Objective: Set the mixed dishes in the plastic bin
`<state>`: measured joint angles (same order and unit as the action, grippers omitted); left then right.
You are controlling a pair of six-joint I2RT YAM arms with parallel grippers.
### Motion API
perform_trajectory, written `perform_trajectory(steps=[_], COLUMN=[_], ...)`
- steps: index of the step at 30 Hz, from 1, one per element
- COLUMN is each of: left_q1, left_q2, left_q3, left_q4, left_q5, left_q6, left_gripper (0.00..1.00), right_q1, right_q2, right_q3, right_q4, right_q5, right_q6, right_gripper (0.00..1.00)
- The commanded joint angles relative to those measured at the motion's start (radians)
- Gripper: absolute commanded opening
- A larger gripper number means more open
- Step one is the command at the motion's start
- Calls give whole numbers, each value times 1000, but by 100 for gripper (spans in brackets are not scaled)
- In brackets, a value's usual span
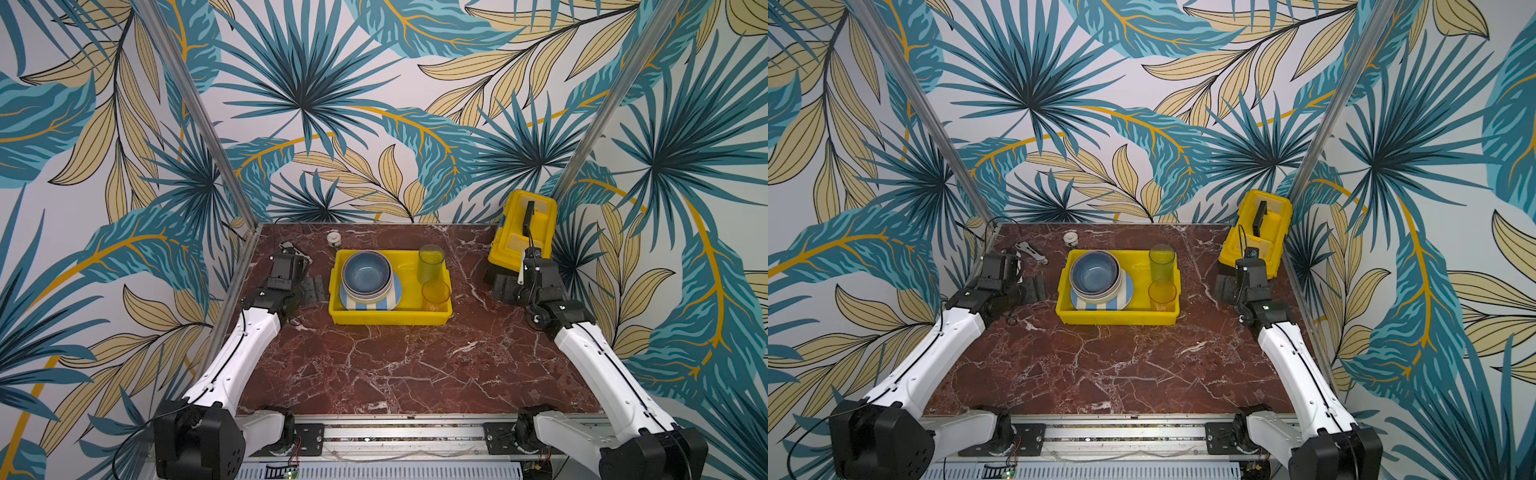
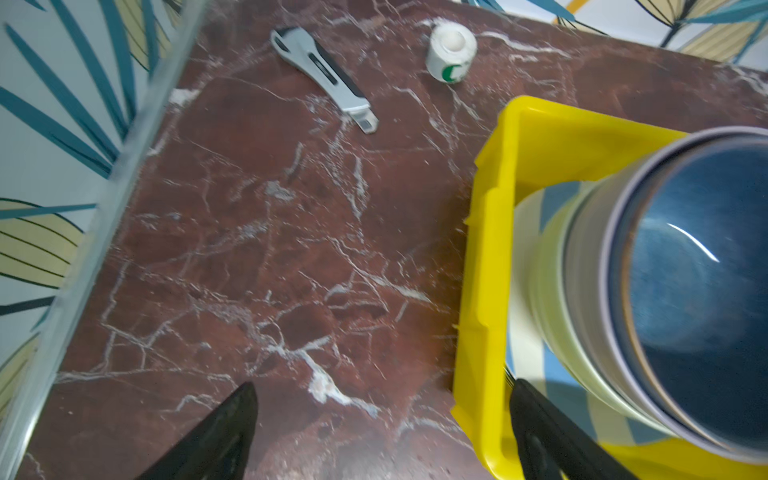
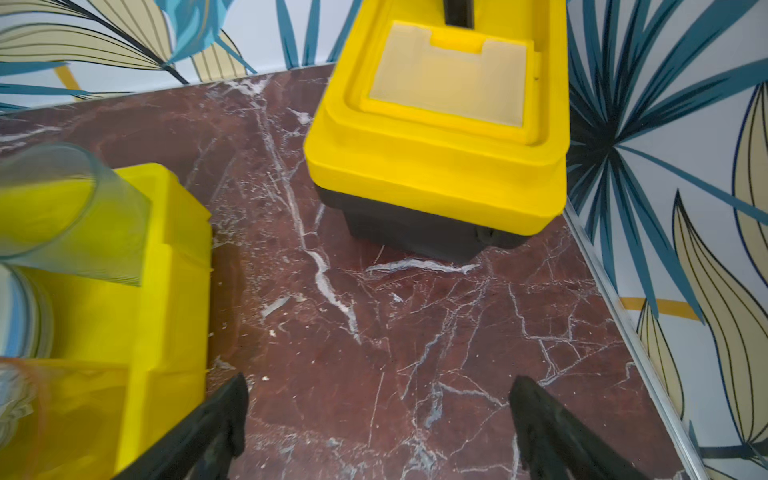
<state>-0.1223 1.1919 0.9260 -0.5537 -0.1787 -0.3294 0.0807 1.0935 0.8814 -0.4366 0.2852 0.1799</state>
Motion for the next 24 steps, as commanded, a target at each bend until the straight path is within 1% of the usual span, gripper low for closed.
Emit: perform_trajectory(steps=[1,4,6,7,9,10,13,17,19,20,22,24], left_q1=[7,7,7,7,9,9,9,9,9,9,9,13], left_q2=[-87,-175,-206,-209,-172,-132,-18,72,113,131,174,233], left_q3=[-139,-322,-431,-475,-535,-541,-529,-567,-549,-541,-531,-534], left_q4=[302,580,742,814,931,954,987,1175,1206,1222,1277,1360], left_q5=[-159,-232,-281,-297,-325,-339,-330,-298,-272,-268,-260,-255], left_q6=[-2,40,82,114,183,199,224,217,241,256,300,322], left_gripper=[100,100,100,100,99,100,99,100,99,100,100,100], right_q1=[-36,-60,-66,-68,-74,-76,-81,-81,-82,-82,-85,-85], right_q2=[-10,7,29,48,98,128,195,239,262,262,281,338], right_q3=[-105,-192,-259,-287,-316,-321,-346,-405,-445,-456,-499,-539], right_q4=[207,376,508,575,656,691,803,981,1090,1114,1231,1353], right_q5=[78,91,88,86,88,94,92,75,69,65,27,-8], right_q6=[-26,-25,-35,-42,-62,-68,-96,-105,-110,-111,-119,-128], right_gripper=[100,100,100,100,100,100,100,100,100,100,100,100])
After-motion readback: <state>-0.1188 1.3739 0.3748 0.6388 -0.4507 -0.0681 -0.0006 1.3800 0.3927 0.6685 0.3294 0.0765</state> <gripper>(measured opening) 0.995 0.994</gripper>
